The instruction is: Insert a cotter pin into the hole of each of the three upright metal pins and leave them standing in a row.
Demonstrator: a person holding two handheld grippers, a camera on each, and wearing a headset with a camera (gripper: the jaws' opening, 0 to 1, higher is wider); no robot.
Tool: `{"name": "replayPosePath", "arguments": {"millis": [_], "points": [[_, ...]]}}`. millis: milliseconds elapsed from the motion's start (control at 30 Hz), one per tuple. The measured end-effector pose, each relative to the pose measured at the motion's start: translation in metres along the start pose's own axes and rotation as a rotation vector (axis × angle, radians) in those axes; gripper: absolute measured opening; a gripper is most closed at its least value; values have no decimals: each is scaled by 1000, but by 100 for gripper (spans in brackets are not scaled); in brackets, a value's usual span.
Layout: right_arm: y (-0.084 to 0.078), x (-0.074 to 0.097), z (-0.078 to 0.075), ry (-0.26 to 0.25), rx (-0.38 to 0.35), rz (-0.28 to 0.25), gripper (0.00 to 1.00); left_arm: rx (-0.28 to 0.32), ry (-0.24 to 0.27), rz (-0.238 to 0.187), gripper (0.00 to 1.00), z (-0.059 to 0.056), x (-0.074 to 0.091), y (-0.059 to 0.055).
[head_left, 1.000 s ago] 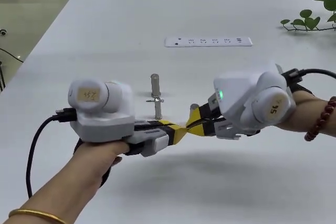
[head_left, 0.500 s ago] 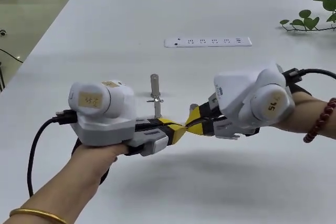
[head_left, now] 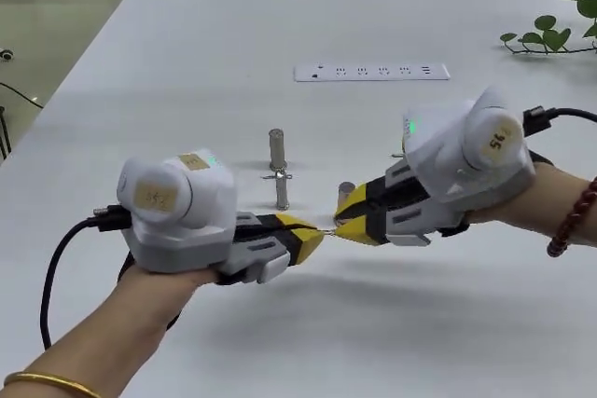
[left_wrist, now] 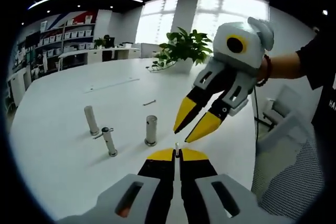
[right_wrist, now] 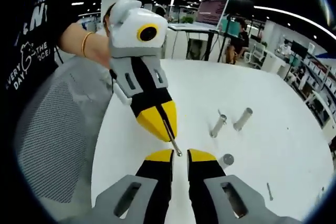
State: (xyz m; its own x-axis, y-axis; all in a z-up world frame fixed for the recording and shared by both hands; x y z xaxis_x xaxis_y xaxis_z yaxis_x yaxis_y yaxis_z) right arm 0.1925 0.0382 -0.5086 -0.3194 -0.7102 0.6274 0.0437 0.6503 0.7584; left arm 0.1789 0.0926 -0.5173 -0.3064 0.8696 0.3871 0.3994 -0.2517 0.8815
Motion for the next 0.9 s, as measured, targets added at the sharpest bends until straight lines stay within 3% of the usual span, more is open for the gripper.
{"name": "replayPosePath", "arguments": {"millis": [167, 400, 533, 700, 900], "points": [[-4, 2, 3, 49, -143, -13, 7, -52, -8, 14, 0, 1, 1, -1], [-10, 5, 8, 105, -245, -34, 6, -116, -43, 29, 0, -3, 3, -3], [-13, 6, 12, 115, -235, -39, 5, -129, -72, 7, 0, -8, 5, -2], [-13, 9, 19, 165, -273, -58, 6, -140, -104, -6, 0, -14, 5, -1], [-14, 10, 23, 180, -255, -68, 6, -131, -149, -30, 0, -21, 7, 0]]}}
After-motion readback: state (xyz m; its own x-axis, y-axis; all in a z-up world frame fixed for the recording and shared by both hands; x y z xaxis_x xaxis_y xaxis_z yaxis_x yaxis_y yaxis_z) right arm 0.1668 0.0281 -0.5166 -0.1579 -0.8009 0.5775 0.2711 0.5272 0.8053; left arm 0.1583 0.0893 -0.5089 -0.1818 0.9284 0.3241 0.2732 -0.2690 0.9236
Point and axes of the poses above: the centre of the closed fingertips' face, and the gripper's own axes: x roughly backward along the fingers, z roughly to its left, y roughly out of its top, the point moved 3 cm from there along x, roughly backward along the fingers, and after that the axes turned 11 degrees about -y, right-handed, at the moved point
